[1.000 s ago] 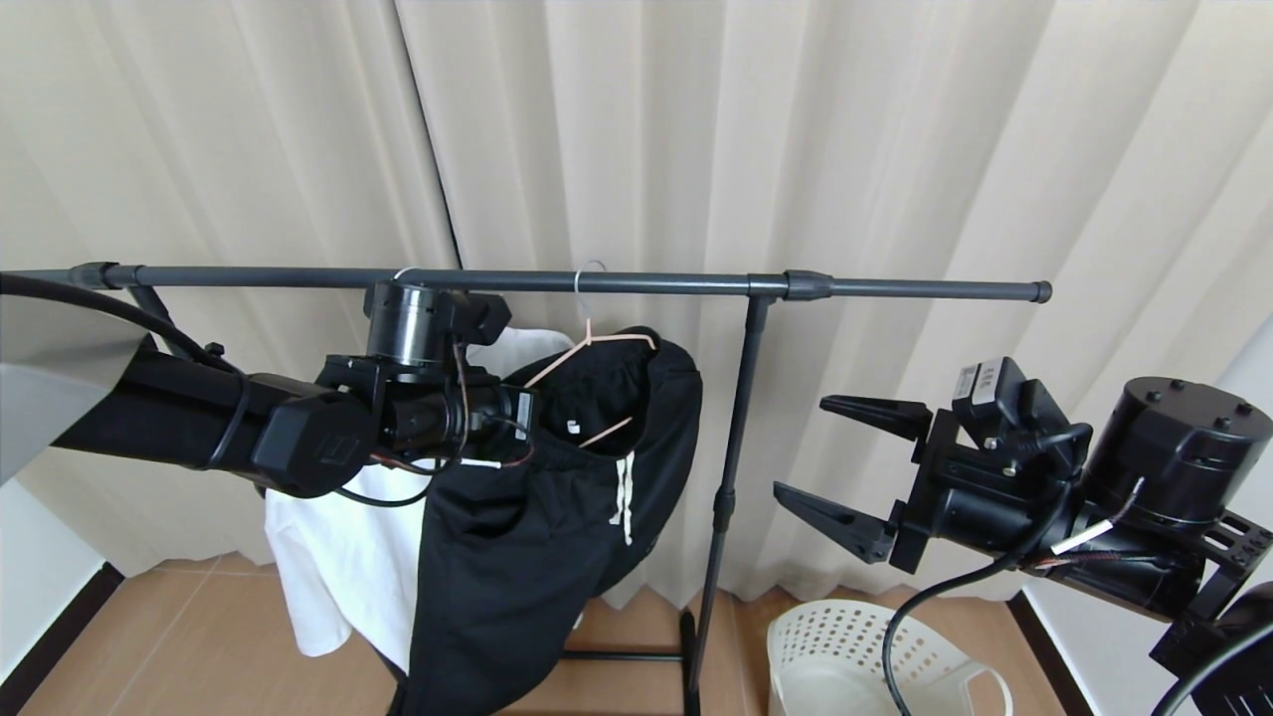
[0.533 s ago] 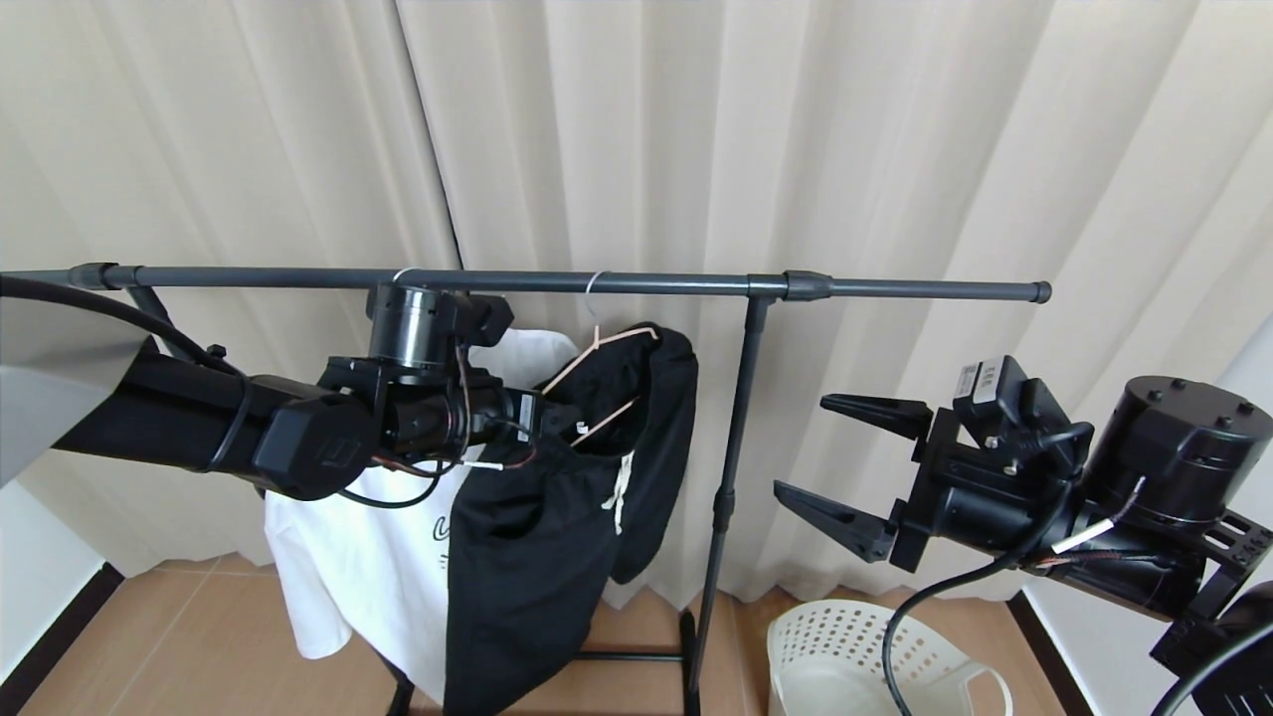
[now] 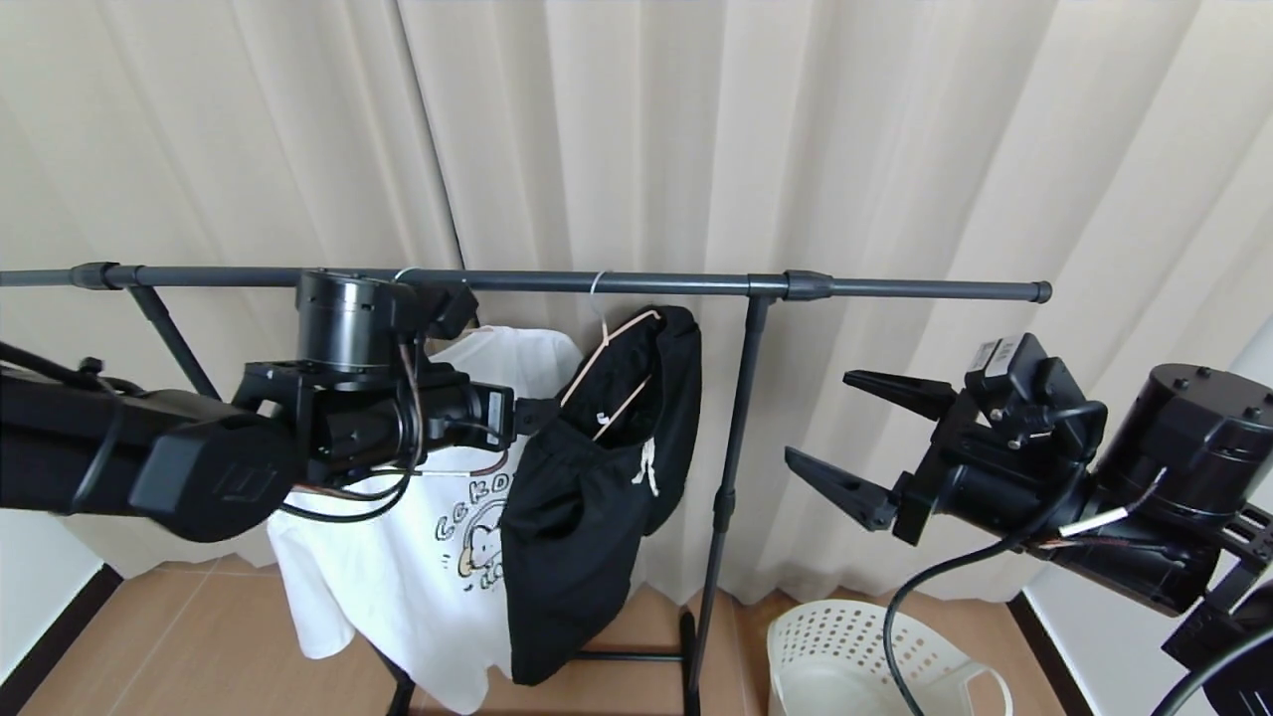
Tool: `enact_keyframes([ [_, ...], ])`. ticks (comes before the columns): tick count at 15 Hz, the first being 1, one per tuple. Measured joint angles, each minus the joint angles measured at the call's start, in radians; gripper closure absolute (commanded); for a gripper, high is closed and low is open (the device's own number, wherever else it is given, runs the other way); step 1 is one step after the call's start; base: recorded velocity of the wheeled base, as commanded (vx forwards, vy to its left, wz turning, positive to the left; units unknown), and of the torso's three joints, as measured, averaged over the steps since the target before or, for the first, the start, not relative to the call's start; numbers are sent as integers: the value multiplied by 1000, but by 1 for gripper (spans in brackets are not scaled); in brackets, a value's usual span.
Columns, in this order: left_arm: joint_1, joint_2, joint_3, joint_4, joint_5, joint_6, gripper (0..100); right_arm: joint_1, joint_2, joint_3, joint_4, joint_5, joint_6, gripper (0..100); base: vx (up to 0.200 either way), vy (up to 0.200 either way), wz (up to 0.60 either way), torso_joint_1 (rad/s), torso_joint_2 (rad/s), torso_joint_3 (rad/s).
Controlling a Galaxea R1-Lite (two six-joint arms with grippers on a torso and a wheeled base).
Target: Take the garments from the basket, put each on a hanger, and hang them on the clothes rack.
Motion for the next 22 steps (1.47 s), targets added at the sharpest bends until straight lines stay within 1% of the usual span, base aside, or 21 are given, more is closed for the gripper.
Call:
enact_keyframes([
  [2, 2, -90, 79, -2, 0, 3, 0, 4, 1, -31, 23, -93, 13, 0, 0, 0, 0, 0, 0, 0],
  [3, 4, -143, 125, -3, -1, 4, 0, 6, -2, -51, 60, -138, 36, 0, 0, 0, 0, 0, 0, 0],
  [4, 4, -195, 174, -3, -1, 7, 0, 8, -16, -70, 109, -167, 57, 0, 0, 0, 0, 0, 0, 0],
  [5, 4, -251, 230, -4, -1, 9, 0, 13, -45, -90, 188, -184, 78, 0, 0, 0, 0, 0, 0, 0],
  [6, 2, -307, 290, -3, -3, 12, 0, 20, -87, -114, 297, -197, 101, 0, 0, 0, 0, 0, 0, 0],
  [7, 2, -357, 340, -4, -3, 18, 0, 26, -131, -144, 426, -204, 127, 0, 0, 0, 0, 0, 0, 0],
  [8, 0, -415, 402, -4, -3, 32, 0, 30, -184, -177, 594, -216, 158, 0, 0, 0, 0, 0, 0, 0],
  [9, 0, -473, 459, -4, -3, 46, 0, 32, -231, -206, 683, -253, 182, 0, 0, 0, 0, 0, 0, 0],
  [10, 1, -536, 517, -3, -3, 56, 0, 36, -271, -223, 712, -306, 194, 0, 0, 0, 0, 0, 0, 0],
  [11, 2, -593, 569, -3, -3, 63, 0, 43, -301, -216, 711, -357, 197, 0, 0, 0, 0, 0, 0, 0],
  [13, -1, -710, 678, -3, -3, 90, 0, 83, -376, -124, 692, -470, 199, 0, 0, 0, 0, 0, 0, 0],
  [14, -2, -771, 740, -3, -4, 103, 0, 108, -427, -51, 685, -516, 198, 0, 0, 0, 0, 0, 0, 0],
  [17, -2, -936, 896, 0, -5, 119, 0, 194, -599, 174, 682, -612, 190, 0, 0, 0, 0, 0, 0, 0],
  [19, 0, -1036, 948, 18, -4, 120, 0, 233, -719, 321, 686, -656, 182, 0, 0, 0, 0, 0, 0, 0],
  [20, 2, -1081, 960, 56, -3, 119, 0, 246, -777, 374, 691, -666, 171, 0, 0, 0, 0, 0, 0, 0],
  [22, 7, -1188, 969, 178, -2, 119, 0, 254, -898, 424, 770, -674, 155, 0, 0, 0, 0, 0, 0, 0],
])
